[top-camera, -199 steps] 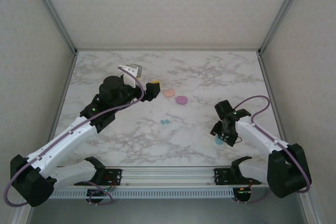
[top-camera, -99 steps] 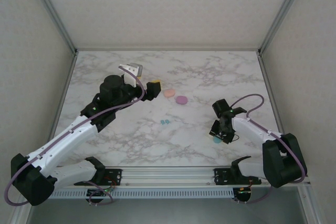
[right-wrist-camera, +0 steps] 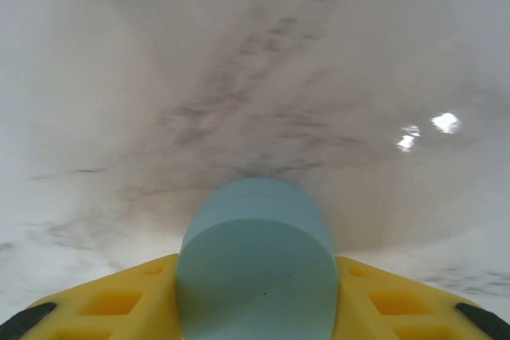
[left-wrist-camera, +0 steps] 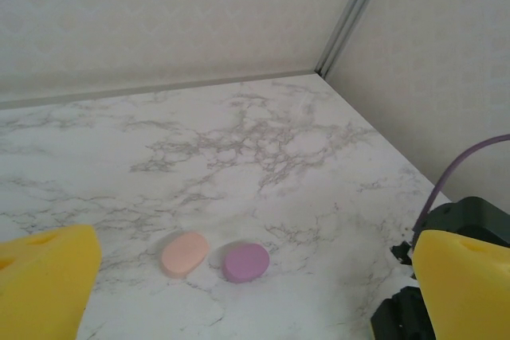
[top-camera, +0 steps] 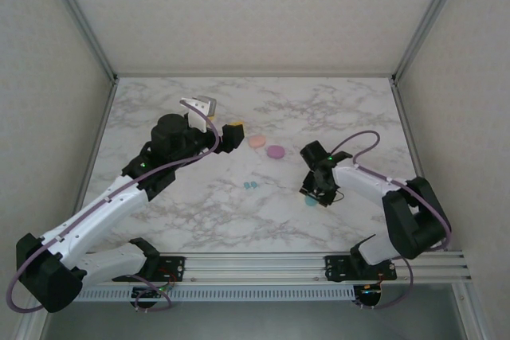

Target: Insert wireless bluetooth earbuds into charging case

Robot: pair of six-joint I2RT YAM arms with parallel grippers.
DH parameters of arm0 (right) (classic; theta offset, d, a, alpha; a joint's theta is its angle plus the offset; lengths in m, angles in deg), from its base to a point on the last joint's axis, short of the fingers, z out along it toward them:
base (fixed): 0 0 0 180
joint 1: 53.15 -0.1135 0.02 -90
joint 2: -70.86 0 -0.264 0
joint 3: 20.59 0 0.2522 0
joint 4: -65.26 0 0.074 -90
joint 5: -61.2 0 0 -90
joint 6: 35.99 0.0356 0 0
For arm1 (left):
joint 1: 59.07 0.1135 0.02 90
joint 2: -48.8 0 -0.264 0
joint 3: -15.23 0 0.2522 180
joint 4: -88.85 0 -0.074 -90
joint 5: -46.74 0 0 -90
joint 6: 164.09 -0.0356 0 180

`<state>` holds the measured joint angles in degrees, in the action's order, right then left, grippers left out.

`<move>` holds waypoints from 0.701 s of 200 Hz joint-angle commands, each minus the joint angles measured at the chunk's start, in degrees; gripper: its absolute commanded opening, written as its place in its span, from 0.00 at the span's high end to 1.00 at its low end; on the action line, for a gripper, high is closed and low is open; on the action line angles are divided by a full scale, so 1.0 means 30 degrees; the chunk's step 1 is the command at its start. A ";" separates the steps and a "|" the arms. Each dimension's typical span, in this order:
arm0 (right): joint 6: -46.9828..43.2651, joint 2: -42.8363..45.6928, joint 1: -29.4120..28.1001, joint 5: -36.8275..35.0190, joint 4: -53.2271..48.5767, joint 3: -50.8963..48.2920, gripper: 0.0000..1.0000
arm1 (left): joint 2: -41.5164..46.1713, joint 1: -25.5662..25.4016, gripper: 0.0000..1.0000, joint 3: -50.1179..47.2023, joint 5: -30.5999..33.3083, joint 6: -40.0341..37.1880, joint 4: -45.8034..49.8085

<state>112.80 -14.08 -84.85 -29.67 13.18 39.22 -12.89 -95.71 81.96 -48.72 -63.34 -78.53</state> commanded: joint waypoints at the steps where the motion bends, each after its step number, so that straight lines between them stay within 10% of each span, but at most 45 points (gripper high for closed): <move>1: 0.1842 -0.1287 -0.0818 -0.0446 0.0576 0.1332 0.54 | 0.0611 0.0170 0.00 0.0543 0.0258 -0.0006 0.0236; 140: -0.0923 0.0759 -0.0876 -0.2084 -0.1359 0.1996 0.27 | 0.0102 0.0146 0.00 0.0974 -0.0204 0.0461 0.0235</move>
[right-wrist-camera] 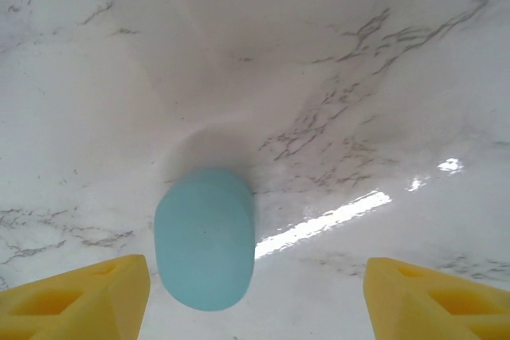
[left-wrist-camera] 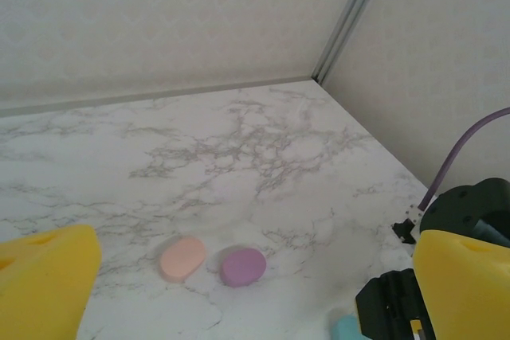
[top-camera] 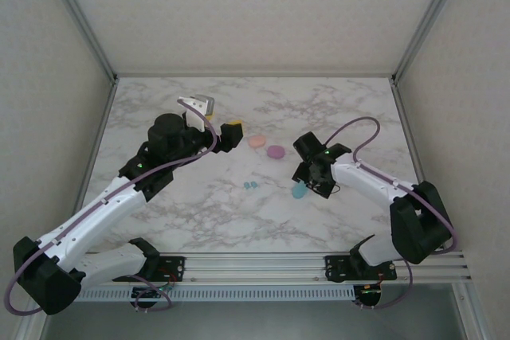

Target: Insert wireless bluetooth earbuds into charging case

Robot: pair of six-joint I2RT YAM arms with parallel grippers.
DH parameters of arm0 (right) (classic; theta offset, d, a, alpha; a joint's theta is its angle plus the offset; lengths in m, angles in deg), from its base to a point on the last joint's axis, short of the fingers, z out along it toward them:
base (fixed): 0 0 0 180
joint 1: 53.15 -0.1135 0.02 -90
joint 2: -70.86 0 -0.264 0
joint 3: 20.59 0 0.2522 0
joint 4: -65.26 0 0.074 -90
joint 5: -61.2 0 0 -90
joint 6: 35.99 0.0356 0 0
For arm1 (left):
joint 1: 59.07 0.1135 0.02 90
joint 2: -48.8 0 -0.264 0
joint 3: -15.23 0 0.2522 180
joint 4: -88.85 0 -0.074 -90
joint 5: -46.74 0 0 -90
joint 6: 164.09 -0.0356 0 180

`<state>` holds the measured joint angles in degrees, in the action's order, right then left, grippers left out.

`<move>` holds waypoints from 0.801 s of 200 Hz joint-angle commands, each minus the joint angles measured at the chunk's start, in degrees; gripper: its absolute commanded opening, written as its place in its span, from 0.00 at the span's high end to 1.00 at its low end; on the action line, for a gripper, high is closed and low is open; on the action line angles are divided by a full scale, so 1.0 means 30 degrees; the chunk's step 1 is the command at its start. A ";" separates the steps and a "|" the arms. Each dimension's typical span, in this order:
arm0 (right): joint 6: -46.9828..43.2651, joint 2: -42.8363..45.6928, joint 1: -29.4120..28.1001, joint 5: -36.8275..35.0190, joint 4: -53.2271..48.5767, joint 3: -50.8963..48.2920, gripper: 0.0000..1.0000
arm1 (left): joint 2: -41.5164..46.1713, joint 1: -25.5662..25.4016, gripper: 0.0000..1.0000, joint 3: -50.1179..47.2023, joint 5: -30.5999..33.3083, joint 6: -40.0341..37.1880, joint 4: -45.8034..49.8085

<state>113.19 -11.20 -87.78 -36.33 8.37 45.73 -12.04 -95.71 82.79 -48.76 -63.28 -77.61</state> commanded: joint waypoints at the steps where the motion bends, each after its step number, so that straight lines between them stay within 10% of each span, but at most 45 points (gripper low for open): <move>1: -0.1088 -0.0223 0.0094 0.0181 0.0294 -0.0160 0.27 | -0.0176 0.0160 0.00 0.0698 -0.0204 0.0440 -0.0070; 160: 0.0256 -0.3842 -0.1217 0.5758 0.5175 0.0732 0.26 | 0.0145 0.0148 0.00 0.0422 0.0389 0.0296 0.0059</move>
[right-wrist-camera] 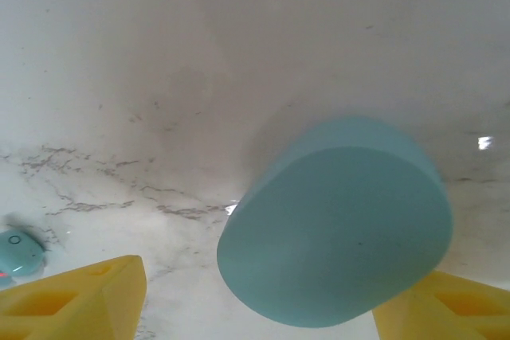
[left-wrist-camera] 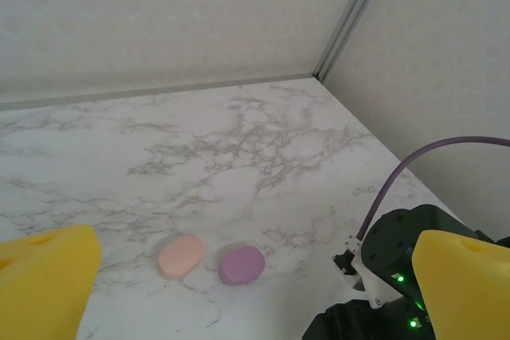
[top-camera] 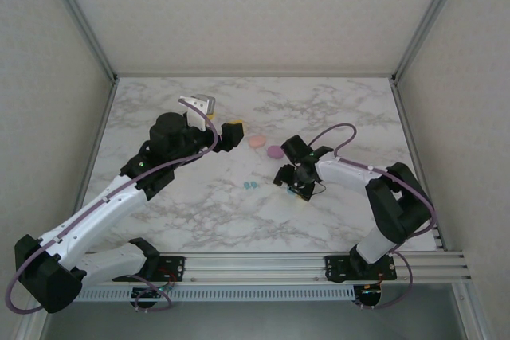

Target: Insert wireless bluetooth earbuds into charging case

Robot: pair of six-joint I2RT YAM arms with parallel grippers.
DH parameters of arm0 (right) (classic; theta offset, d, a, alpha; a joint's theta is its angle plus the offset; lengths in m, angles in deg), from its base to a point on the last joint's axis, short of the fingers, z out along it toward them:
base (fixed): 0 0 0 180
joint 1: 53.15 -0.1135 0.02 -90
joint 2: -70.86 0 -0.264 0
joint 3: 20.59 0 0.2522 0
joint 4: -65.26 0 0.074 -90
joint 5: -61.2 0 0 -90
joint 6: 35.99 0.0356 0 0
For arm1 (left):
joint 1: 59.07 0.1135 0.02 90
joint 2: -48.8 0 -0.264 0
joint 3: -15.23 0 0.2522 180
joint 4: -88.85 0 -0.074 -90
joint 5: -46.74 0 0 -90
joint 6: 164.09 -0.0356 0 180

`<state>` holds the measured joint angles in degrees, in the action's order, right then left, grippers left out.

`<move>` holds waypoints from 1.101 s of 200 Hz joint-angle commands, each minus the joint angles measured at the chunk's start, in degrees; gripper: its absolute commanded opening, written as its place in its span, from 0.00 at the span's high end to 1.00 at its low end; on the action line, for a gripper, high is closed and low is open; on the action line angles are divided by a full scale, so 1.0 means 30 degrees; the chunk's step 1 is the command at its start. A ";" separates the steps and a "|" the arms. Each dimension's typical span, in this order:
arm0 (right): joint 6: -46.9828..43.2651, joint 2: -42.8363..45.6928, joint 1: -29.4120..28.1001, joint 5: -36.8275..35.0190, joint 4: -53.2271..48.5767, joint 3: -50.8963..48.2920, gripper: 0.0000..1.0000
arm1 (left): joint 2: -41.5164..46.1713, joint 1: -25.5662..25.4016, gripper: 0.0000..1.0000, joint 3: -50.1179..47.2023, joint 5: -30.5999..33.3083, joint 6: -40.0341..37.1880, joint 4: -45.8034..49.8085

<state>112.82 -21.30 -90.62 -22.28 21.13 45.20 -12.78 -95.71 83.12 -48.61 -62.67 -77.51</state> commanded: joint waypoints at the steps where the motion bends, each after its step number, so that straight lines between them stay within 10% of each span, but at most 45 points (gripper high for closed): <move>1: 0.0364 -0.0493 -0.0276 0.1090 0.0908 0.0937 0.26 | 0.0396 0.0161 0.00 0.0305 0.0342 0.0091 0.0017; 99: -0.6633 0.1671 0.0939 -0.2432 -0.2137 0.3152 0.26 | 0.0465 0.0152 0.00 0.0128 0.0383 0.0235 -0.0253; 220: -1.2335 -0.2157 0.2120 0.2727 -0.0819 0.3876 0.26 | 0.1089 0.0150 0.00 0.0020 0.0814 0.0178 0.0215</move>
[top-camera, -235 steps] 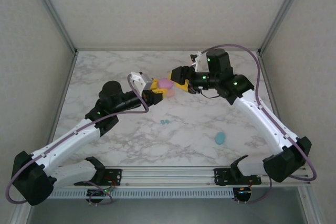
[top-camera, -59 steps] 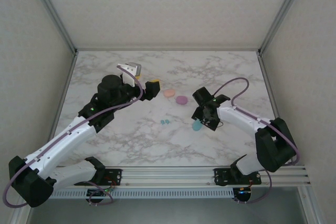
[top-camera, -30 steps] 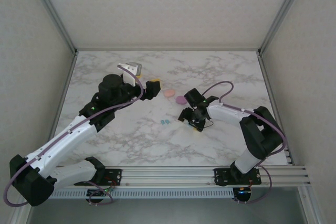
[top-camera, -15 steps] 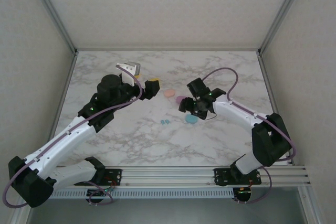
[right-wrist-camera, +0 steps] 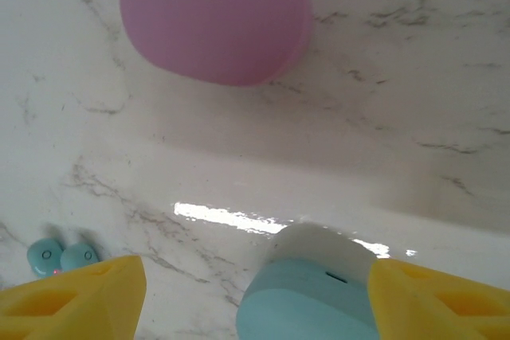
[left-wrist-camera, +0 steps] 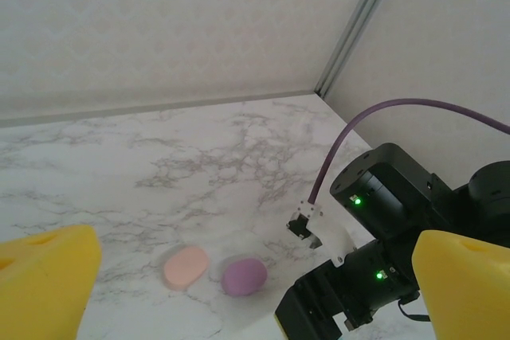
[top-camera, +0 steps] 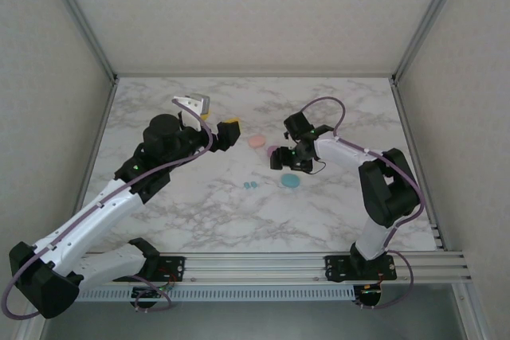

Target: Insert wireless bluetooth earbuds into charging case

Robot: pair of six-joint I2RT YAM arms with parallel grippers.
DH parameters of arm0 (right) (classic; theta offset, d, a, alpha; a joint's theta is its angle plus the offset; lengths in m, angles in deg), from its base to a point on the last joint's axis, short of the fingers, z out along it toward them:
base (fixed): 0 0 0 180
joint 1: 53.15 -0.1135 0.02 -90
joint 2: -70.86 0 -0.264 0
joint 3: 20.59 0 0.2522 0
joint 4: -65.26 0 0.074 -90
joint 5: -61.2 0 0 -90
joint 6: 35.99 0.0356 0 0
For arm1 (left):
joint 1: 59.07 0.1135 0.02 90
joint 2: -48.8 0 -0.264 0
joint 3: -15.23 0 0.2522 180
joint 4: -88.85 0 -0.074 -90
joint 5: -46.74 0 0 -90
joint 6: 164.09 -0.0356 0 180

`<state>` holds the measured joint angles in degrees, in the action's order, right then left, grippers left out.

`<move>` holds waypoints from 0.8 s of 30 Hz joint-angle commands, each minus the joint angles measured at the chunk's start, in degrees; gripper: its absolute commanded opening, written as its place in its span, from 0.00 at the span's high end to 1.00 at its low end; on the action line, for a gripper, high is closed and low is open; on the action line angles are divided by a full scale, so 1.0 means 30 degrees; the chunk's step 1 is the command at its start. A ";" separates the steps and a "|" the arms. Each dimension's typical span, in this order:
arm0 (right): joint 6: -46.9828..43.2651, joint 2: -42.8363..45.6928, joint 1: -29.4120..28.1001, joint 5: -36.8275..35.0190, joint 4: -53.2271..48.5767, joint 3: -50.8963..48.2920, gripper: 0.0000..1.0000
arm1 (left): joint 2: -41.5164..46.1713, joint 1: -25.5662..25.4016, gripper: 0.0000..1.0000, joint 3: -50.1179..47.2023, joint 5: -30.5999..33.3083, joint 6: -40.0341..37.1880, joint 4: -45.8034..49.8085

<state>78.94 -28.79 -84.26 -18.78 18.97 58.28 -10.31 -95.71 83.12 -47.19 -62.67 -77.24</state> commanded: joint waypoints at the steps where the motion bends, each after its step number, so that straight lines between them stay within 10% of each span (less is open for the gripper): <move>1: -0.1057 0.0374 0.0000 0.1600 -0.0105 -0.0500 0.26 | 0.0258 0.0147 0.00 0.0012 0.0341 0.0178 0.0114; 24: -0.2845 0.2116 -0.1664 -0.0869 -0.2268 -0.1132 0.28 | -0.0013 0.0166 0.00 0.0121 0.0063 0.0383 -0.0084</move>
<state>72.62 -25.08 -88.37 -17.84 14.36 54.91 -10.33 -95.71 83.12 -47.23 -62.42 -77.18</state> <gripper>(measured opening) 0.723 0.998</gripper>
